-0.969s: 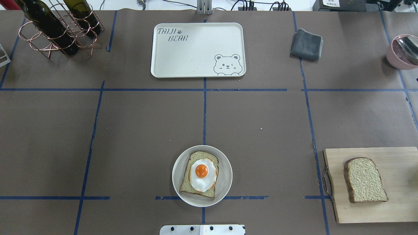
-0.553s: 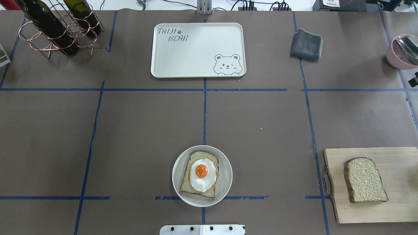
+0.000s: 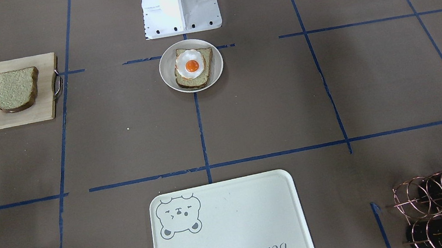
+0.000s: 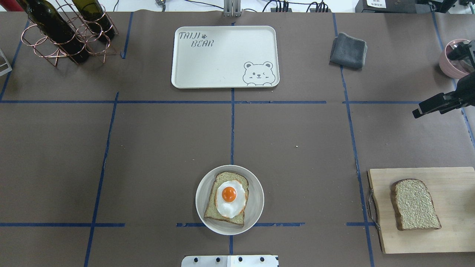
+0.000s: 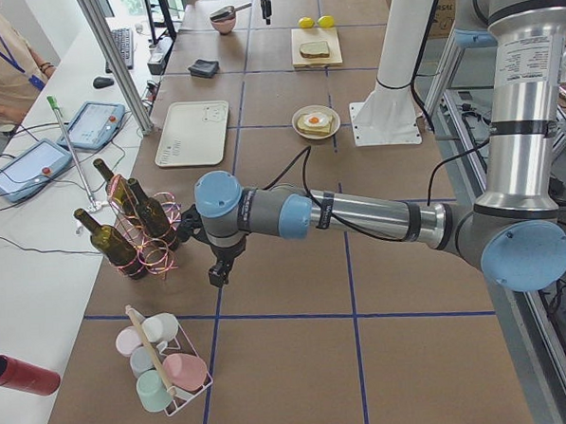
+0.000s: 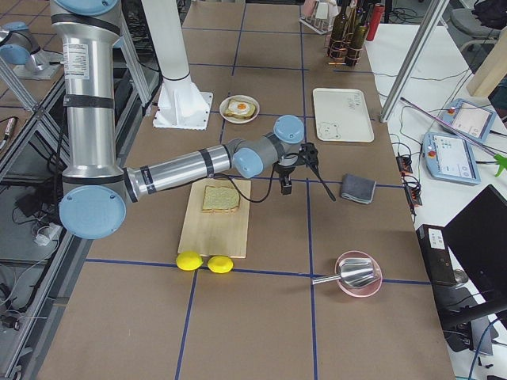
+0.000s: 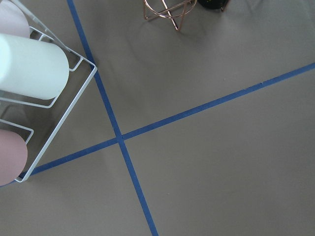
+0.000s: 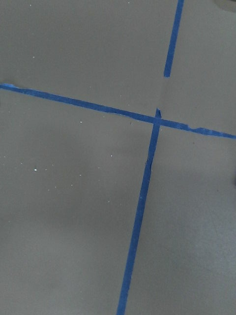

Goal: Make sandwich and place on tray
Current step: 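Lower the right gripper onto the bread slice on the cutting board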

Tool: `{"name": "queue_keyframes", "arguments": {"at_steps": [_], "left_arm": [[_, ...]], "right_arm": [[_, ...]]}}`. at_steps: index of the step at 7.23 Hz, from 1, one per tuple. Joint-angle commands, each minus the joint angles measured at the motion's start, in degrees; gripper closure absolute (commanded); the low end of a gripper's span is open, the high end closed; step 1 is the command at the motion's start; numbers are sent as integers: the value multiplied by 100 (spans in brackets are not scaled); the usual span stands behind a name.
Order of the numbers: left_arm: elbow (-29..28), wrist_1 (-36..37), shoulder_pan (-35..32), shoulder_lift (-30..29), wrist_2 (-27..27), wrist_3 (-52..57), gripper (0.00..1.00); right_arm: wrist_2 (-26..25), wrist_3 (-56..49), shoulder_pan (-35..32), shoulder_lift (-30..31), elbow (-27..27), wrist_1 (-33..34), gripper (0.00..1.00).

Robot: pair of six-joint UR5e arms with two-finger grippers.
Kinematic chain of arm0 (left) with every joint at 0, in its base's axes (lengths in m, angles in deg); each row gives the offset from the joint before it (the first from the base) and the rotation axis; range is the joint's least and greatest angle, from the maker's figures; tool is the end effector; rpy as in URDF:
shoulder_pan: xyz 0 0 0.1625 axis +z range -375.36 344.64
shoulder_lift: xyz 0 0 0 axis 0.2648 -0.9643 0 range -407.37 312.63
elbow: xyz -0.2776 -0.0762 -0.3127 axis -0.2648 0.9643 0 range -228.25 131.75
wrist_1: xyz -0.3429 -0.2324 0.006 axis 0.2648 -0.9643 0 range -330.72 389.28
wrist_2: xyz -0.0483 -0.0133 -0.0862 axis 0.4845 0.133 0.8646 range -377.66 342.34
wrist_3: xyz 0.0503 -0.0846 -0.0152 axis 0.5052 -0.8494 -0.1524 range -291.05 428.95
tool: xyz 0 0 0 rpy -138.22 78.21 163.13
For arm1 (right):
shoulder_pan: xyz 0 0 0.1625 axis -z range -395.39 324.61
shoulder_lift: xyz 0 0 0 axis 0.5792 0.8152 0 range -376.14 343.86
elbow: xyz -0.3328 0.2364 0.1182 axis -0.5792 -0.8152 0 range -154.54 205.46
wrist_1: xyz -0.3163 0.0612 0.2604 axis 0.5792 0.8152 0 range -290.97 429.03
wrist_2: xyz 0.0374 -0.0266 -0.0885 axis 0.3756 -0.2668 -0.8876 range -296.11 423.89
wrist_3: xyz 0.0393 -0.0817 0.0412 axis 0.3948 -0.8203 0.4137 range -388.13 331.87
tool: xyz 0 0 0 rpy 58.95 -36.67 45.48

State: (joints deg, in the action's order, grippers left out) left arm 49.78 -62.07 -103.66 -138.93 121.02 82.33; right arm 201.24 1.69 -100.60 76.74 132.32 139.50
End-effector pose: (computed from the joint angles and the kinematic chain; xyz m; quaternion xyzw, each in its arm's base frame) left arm -0.0434 -0.5103 0.5677 0.1282 0.3993 0.1580 0.8940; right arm -0.1465 -0.4606 0.4934 0.0582 -0.4627 -0.0773 0.8812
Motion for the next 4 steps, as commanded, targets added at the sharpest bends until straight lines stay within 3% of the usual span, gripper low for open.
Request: {"name": "queue_keyframes", "arguments": {"at_steps": [1,2,4], "left_arm": [[6,-259,6,15,-7,-2,0],[15,-304,-3,15,2,-11,0],[24,-305,-3,15,-7,-2,0]], "right_arm": [[-477,620,497,982,384,-1024,0],[-594,1109,718,1317,701,-1043,0],[-813,1559,1044,1810,687,-1724,0]]}}
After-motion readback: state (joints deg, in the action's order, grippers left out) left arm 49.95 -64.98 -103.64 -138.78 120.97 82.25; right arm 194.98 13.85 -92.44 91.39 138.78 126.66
